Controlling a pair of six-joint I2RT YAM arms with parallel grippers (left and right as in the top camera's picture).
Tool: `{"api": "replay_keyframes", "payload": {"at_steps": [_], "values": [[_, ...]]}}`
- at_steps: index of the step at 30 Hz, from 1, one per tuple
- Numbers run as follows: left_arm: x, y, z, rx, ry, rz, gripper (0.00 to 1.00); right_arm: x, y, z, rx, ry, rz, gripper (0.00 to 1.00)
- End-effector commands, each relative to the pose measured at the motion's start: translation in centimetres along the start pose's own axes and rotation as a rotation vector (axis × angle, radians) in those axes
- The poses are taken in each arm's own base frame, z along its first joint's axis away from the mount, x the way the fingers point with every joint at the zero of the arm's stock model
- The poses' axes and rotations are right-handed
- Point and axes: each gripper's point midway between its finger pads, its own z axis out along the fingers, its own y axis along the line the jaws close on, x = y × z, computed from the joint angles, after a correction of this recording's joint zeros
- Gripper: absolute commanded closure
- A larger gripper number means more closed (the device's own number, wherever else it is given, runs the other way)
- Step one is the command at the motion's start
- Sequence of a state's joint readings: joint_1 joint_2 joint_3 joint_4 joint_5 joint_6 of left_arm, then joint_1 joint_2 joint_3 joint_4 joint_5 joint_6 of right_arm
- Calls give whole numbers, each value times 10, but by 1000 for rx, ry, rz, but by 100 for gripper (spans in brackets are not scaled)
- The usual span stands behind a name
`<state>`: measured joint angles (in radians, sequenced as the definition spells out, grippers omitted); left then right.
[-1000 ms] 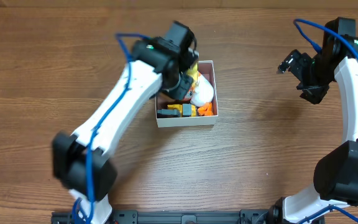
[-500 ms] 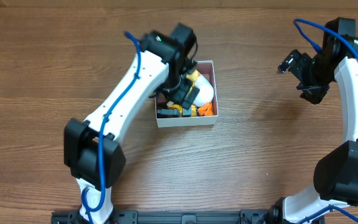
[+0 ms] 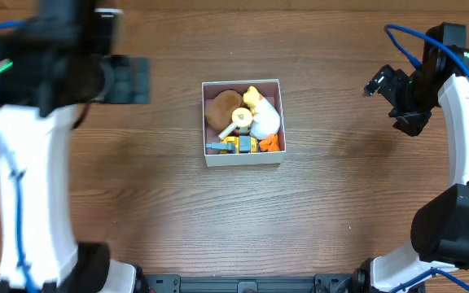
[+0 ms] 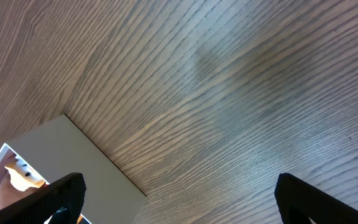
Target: Pack container
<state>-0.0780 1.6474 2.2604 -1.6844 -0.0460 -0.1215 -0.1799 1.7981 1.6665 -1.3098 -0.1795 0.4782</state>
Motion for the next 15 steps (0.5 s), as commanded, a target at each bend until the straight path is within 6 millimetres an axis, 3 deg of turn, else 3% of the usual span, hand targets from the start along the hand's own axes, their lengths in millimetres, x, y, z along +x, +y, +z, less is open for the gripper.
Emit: {"api": "replay_keyframes", "payload": {"at_steps": [1,4,9,15], "values": [[4,32,-38,-50,-106,-94,0,-3,5,-8,-21,-24,0,0],[7,43,-48,-67,-132,-126,0,-3,5,-8,-21,-24,-1,0],[7,44,-48,-69,-134,-130,0,-1,9,-14,-32,-40,-14,0],[7,44,-48,-70,-132,-130,0,30,44,-60,-122,-130,-137,0]]}}
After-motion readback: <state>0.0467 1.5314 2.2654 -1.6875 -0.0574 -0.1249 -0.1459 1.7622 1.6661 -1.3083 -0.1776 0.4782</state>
